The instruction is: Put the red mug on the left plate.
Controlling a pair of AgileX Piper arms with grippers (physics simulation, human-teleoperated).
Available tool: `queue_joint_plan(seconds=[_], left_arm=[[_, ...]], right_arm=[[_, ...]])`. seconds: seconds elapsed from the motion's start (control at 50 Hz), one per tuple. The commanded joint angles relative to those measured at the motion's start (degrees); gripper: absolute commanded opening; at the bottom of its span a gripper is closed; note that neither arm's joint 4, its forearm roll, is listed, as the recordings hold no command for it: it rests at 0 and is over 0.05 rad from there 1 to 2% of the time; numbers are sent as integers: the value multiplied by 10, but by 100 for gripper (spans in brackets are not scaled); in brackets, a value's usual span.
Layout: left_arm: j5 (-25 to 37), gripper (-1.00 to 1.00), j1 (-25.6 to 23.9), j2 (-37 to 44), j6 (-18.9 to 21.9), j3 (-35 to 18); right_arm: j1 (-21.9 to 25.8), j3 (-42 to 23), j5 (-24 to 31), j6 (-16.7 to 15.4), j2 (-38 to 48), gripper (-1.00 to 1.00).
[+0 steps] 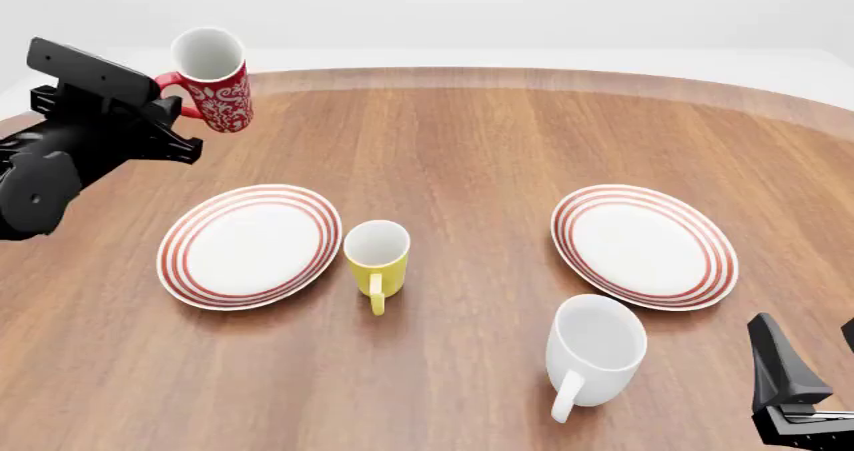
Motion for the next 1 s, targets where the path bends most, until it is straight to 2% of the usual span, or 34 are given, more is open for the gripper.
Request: queue_joint_plan(seconds=[0.02, 0.2, 0.32, 1.0], left_arm=[[-26, -100, 40, 78, -26, -21], [-84, -100, 37, 155, -62, -15], [-91, -100, 33, 179, -74, -15], [-177, -100, 31, 203, -126, 99]], right_arm=[[0, 0, 0, 0, 0, 100], [0, 0, 0, 0, 0, 100], [0, 0, 0, 0, 0, 100], [0, 0, 0, 0, 0, 100]])
